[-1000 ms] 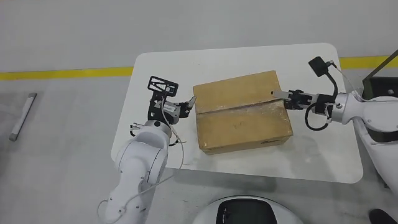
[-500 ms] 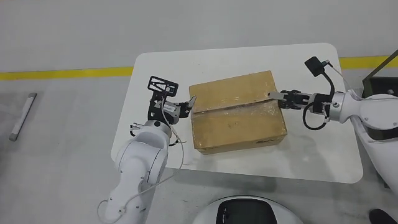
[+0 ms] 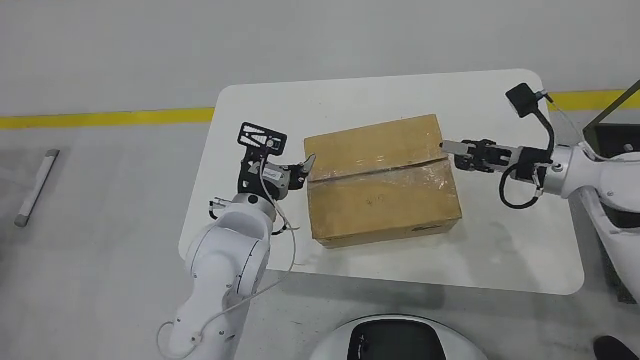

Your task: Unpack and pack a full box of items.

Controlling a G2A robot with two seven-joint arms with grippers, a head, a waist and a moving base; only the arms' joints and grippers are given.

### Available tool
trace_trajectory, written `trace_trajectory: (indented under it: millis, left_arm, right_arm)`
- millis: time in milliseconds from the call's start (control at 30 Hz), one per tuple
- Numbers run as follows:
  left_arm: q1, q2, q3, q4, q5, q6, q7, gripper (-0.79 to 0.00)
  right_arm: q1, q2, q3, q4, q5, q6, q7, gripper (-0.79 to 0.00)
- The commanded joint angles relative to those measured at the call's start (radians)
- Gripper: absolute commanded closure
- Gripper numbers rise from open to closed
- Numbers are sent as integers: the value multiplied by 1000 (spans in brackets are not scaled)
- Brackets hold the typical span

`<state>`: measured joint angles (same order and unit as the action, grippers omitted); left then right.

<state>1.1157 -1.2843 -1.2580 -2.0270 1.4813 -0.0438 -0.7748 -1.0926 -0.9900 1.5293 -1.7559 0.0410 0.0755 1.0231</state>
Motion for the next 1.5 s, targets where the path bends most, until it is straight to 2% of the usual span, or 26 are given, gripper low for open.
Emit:
trace_trajectory:
  millis: [0,200,267,433,633,1467]
  left_arm:
    - [0,0,0,0,0,0,0,-785]
    - [0,0,0,0,0,0,0,-785]
    - [0,0,0,0,0,0,0,-785]
    - [0,0,0,0,0,0,0,-785]
    - [0,0,0,0,0,0,0,-785]
    - [0,0,0,0,0,0,0,-785]
  right_arm:
    - [0,0,-11,1,-4,-1,-2,-585]
    - [21,0,-60,28,-25,2,-8,-566]
    - [29,-1,-73,42,-30,2,-12,-539]
    - [46,1,-93,64,-48,7,-9,-582]
    - [52,5,-94,74,-56,10,-6,-597]
    - [100,10,-157,102,-53,8,8,-554]
